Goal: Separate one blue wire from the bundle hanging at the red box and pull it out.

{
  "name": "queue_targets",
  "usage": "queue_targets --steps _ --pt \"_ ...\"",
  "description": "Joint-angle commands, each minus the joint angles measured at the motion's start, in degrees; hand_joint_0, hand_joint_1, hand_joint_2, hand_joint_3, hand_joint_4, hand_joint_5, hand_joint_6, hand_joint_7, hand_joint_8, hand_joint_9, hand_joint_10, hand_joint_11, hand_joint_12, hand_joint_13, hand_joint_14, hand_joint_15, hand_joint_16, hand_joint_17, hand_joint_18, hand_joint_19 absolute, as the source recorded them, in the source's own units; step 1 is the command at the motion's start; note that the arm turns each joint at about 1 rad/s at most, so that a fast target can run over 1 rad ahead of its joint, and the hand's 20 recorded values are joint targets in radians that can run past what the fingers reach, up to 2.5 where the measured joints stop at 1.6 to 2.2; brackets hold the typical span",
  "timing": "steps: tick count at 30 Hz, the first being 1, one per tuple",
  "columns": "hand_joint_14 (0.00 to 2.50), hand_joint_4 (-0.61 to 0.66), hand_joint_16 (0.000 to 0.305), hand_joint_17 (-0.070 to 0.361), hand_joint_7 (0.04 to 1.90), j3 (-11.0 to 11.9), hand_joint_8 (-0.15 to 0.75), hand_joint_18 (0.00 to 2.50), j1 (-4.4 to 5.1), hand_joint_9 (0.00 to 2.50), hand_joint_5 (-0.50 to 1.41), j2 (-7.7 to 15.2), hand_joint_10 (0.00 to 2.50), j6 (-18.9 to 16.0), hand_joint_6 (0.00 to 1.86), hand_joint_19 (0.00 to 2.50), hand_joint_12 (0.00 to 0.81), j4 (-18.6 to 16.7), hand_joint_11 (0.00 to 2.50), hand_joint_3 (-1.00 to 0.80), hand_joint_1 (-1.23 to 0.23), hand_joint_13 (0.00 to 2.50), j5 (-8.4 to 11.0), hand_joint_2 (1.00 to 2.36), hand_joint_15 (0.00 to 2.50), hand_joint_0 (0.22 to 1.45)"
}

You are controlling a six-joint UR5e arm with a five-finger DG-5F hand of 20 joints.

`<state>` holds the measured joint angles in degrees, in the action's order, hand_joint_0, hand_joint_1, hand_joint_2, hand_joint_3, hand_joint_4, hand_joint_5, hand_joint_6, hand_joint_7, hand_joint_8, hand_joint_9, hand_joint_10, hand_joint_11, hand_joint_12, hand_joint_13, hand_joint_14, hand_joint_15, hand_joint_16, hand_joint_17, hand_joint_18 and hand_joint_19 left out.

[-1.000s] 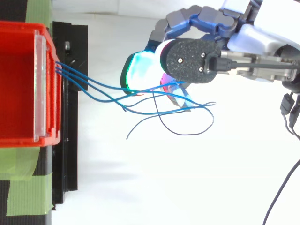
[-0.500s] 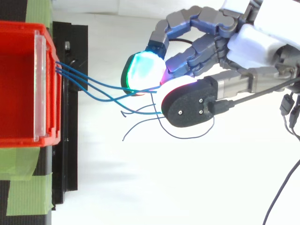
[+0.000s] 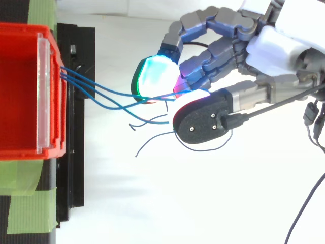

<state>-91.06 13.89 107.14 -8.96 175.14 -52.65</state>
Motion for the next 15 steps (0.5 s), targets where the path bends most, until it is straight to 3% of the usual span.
queue_targets --steps 1,15 --pt "0.01 0.18 0.053 0.119 0.87 0.0 0.288 0.67 0.0 0.89 -0.23 0.0 0.01 0.0 0.9 0.45 0.381 0.1 1.5 -0.4 -0.98 1.01 0.0 1.01 1.55 0.63" --pt "0.01 0.17 0.051 0.114 0.85 0.0 0.293 0.69 0.0 0.93 -0.22 0.0 0.01 0.0 0.91 0.48 0.377 0.1 1.49 -0.23 -0.88 1.05 0.09 1.02 1.54 0.68"
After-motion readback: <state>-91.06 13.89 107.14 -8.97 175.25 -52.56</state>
